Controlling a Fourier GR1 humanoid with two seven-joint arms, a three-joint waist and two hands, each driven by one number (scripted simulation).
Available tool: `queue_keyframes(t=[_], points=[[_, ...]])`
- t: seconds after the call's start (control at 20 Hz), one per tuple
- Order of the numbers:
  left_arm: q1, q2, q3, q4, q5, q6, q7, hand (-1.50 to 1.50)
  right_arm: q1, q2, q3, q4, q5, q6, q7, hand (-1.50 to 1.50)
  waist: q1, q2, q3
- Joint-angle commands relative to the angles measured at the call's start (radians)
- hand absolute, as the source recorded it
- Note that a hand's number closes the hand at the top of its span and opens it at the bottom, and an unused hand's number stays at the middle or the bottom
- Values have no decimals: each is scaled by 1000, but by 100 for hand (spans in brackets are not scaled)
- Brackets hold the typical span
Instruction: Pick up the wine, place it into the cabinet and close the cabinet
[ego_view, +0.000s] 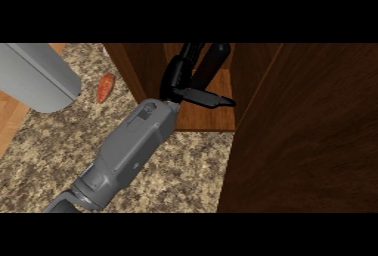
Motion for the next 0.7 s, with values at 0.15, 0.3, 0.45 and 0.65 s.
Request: queue_keyframes(t=[0.15, 0.3, 0.45, 0.65], points=[[181, 0, -131, -417, -36, 168, 182, -150, 17, 0, 8, -86, 14, -34, 44, -150, 7, -2, 0], [267, -7, -252, -593, -7, 320, 216, -150, 60, 15, 40, -52, 13, 3, -24, -150, -1, 1, 1], [358, -1, -259, -717, -70, 378, 231, -150, 6, -5, 5, -38, -15, -8, 3, -150, 0, 5, 0], [414, -6, -310, -788, -44, 436, 217, -150, -52, -2, 49, -54, 30, -53, 54, -150, -13, 8, 0]])
